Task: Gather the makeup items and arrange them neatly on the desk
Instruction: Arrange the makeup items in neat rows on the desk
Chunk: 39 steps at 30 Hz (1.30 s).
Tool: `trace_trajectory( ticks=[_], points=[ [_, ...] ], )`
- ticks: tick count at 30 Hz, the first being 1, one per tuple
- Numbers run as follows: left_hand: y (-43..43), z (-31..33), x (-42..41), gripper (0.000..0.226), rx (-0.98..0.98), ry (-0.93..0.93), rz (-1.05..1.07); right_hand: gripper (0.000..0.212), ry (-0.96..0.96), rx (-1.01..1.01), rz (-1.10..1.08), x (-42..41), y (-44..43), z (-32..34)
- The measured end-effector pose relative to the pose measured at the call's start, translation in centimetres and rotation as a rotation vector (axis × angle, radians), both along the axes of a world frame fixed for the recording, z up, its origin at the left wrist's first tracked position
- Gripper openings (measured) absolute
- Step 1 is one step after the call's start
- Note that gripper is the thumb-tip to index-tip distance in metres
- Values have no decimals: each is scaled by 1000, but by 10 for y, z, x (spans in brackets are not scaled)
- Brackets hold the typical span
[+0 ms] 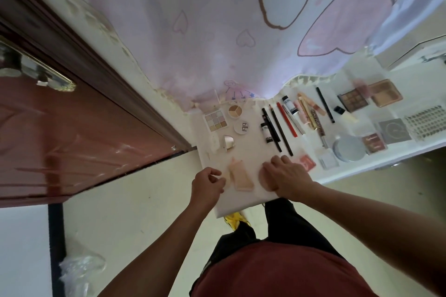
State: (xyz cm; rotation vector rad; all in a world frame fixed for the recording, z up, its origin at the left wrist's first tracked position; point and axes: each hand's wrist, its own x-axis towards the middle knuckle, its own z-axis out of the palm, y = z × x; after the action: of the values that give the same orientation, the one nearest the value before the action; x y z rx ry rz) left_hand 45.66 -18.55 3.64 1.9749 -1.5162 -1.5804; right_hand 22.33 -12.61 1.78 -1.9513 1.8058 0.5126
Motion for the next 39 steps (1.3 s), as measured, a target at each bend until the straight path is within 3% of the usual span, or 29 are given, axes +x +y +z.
trace_trajectory(
  ticks=[6,10,13,18,25,35,39],
  points=[
    [-3,18,7,13,30,74,23,77,-142,21,-297,-6,-7,12],
    [-14,37,5,6,103,194,63,93,-437,-26,-564,-8,-19,38],
    [-25,54,-2,10,167,297,95,91,-670,-112,-648,-8,-26,63],
    [-43,82,-17,32,288,464,58,66,-907,-181,-588,4,-39,105],
    [-58,104,-24,44,485,618,-88,54,-1080,-209,-497,17,-49,139],
    [-65,110,-16,46,504,753,-75,62,-1080,-180,-407,21,-62,148],
    [-64,112,-14,33,512,798,-15,69,-1044,-168,-375,21,-66,146]
  ],
)
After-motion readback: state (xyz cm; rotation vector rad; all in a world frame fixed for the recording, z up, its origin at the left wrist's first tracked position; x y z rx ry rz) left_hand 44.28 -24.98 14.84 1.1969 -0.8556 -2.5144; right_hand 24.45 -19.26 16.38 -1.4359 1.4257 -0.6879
